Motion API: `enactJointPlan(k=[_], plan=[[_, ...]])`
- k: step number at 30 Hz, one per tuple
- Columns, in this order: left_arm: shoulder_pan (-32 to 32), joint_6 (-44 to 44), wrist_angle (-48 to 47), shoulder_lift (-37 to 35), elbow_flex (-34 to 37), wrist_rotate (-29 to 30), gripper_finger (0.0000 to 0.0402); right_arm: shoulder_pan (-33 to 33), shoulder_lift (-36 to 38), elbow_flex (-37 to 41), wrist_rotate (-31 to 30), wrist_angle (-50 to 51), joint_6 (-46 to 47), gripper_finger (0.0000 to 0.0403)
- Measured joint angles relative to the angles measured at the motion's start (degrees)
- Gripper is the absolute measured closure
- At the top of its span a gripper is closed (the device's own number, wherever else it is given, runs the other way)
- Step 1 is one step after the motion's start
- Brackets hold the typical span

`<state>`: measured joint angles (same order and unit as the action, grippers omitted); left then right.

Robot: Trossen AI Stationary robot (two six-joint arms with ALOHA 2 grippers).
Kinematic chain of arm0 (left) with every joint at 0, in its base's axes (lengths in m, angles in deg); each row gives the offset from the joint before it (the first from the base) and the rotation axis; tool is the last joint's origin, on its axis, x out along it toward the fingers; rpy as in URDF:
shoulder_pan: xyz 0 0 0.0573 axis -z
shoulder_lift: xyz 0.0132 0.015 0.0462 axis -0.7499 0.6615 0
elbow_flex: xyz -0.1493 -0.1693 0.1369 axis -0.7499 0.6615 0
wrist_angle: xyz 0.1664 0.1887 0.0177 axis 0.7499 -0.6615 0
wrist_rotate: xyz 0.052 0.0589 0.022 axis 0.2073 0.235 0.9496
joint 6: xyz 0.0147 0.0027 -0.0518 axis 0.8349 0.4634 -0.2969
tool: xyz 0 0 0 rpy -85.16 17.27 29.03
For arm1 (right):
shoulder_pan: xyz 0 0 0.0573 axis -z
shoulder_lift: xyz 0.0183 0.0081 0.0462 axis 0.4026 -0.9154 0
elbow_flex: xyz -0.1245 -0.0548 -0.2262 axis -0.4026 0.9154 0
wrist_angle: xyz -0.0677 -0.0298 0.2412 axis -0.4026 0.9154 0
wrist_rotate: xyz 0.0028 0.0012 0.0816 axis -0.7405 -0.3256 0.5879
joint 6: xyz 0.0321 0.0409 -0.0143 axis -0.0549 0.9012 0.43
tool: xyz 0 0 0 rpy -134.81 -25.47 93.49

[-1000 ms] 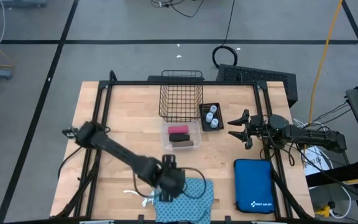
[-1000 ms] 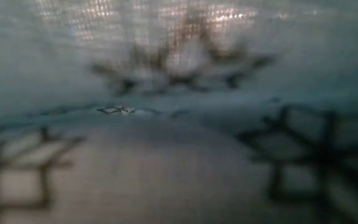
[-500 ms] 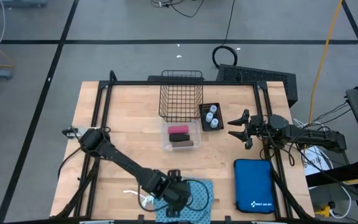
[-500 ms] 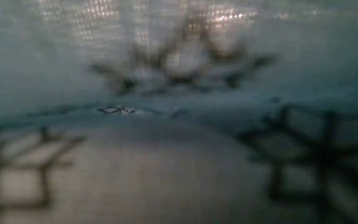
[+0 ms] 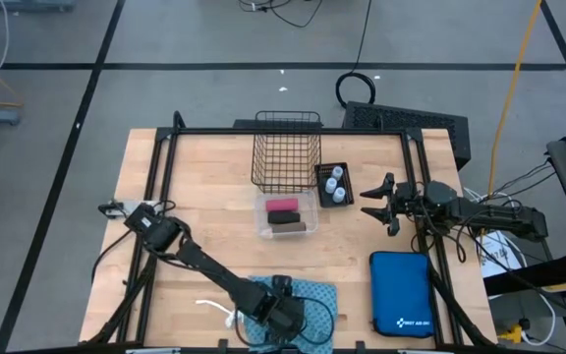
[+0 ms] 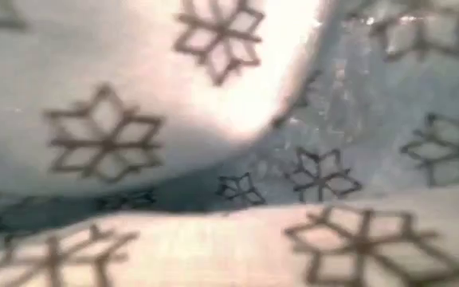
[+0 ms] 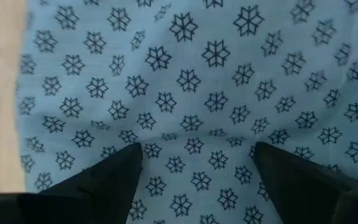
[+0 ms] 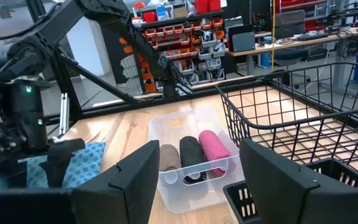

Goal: Pick & Place Medicine items
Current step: Put the blue patient gown into the wire basket

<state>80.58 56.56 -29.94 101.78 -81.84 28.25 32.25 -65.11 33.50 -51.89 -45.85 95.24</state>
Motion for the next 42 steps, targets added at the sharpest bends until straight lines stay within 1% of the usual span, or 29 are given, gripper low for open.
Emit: enactJointPlan(k=[6, 8, 12, 16, 20, 23, 26, 27, 28, 31, 33, 36, 39, 42], plan=[[-1.9, -0.4, 1.4, 3.1, -0.2, -6.1, 0.0082, 0.0, 0.0, 0.0, 0.0, 0.0, 0.0, 0.019], [-2.3, 0.5, 2.7, 3.4, -0.2, -7.1, 0.0089, 0.0, 0.0, 0.0, 0.0, 0.0, 0.0, 0.019], [-2.4, 1.1, 2.8, 3.4, -0.1, -6.3, 0.0106, 0.0, 0.0, 0.0, 0.0, 0.0, 0.0, 0.019], [-2.4, 1.1, 2.3, 3.4, 0.0, -4.8, 0.0142, 0.0, 0.0, 0.0, 0.0, 0.0, 0.0, 0.019], [-2.4, 0.8, -0.4, 3.1, 0.0, -3.2, 0.02, 0.0, 0.0, 0.0, 0.0, 0.0, 0.0, 0.019], [-2.8, -0.2, -1.6, 3.0, 0.0, -2.8, 0.0269, 0.0, 0.0, 0.0, 0.0, 0.0, 0.0, 0.019], [-3.2, -0.4, -1.6, 3.0, 0.0, -3.2, 0.0351, 0.0, 0.0, 0.0, 0.0, 0.0, 0.0, 0.019], [-3.3, -0.5, -1.4, 3.0, 0.0, -3.4, 0.0371, 0.0, 0.0, 0.0, 0.0, 0.0, 0.0, 0.019], [-3.3, -0.6, -1.2, 3.0, 0.0, -3.3, 0.0379, 0.0, 0.0, 0.0, 0.0, 0.0, 0.0, 0.019], [-3.5, 0.1, -0.7, 3.0, 0.0, -3.1, 0.0379, 0.0, 0.0, 0.0, 0.0, 0.0, 0.0, 0.019], [-3.4, 0.7, -0.7, 3.0, -0.1, -1.8, 0.0379, 0.0, 0.0, 0.0, 0.0, 0.0, 0.0, 0.019], [-3.2, 0.0, -3.6, 1.1, -0.9, 0.3, 0.0379, 0.0, 0.0, 0.0, 0.0, 0.0, 0.0, 0.019], [-3.3, 0.5, -6.0, -2.0, -0.8, 0.7, 0.0379, 0.0, 0.0, 0.0, 0.0, -0.1, 0.0, 0.019], [-2.9, 0.9, -7.4, -6.6, -0.8, 1.6, 0.0379, 0.0, 0.0, 0.0, 0.0, 0.0, 0.0, 0.019]])
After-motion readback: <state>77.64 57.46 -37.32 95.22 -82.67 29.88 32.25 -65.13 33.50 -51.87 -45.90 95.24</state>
